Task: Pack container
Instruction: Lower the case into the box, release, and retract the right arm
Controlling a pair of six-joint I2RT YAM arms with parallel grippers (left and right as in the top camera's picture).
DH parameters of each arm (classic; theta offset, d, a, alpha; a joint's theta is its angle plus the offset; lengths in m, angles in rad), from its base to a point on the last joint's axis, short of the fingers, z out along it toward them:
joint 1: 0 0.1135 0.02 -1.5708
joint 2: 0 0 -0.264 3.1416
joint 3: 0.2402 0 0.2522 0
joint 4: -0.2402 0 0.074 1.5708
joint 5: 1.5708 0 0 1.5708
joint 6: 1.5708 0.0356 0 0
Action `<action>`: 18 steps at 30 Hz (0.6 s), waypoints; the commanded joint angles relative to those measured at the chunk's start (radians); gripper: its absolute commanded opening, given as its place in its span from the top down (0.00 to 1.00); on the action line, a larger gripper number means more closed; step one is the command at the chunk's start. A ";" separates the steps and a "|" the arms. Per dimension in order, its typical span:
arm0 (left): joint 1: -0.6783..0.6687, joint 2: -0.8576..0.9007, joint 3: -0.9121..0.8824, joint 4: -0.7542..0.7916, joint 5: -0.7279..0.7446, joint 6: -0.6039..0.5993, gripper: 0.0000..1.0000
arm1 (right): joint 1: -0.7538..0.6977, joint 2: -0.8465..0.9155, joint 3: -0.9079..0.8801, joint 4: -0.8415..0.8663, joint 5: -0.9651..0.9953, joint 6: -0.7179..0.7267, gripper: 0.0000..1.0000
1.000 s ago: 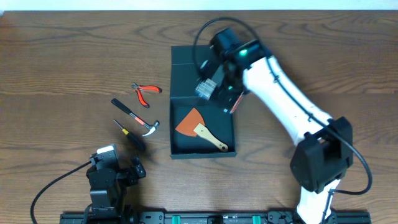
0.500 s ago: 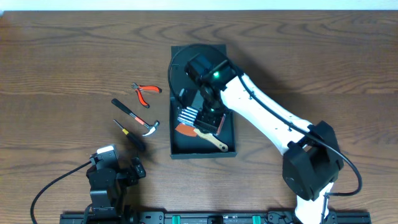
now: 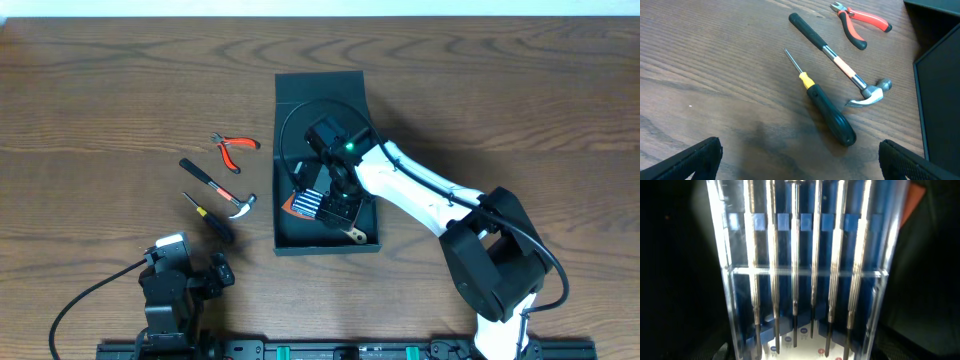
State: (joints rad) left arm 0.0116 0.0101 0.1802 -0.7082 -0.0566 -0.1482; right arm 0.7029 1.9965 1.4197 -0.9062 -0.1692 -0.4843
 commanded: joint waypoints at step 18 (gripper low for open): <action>0.005 -0.006 0.000 -0.002 -0.008 0.017 0.01 | 0.008 -0.192 0.071 -0.067 -0.109 0.037 0.01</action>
State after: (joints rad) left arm 0.0116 0.0101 0.1802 -0.7086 -0.0566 -0.1482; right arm 0.7029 1.9450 1.4311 -0.9646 -0.2142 -0.4667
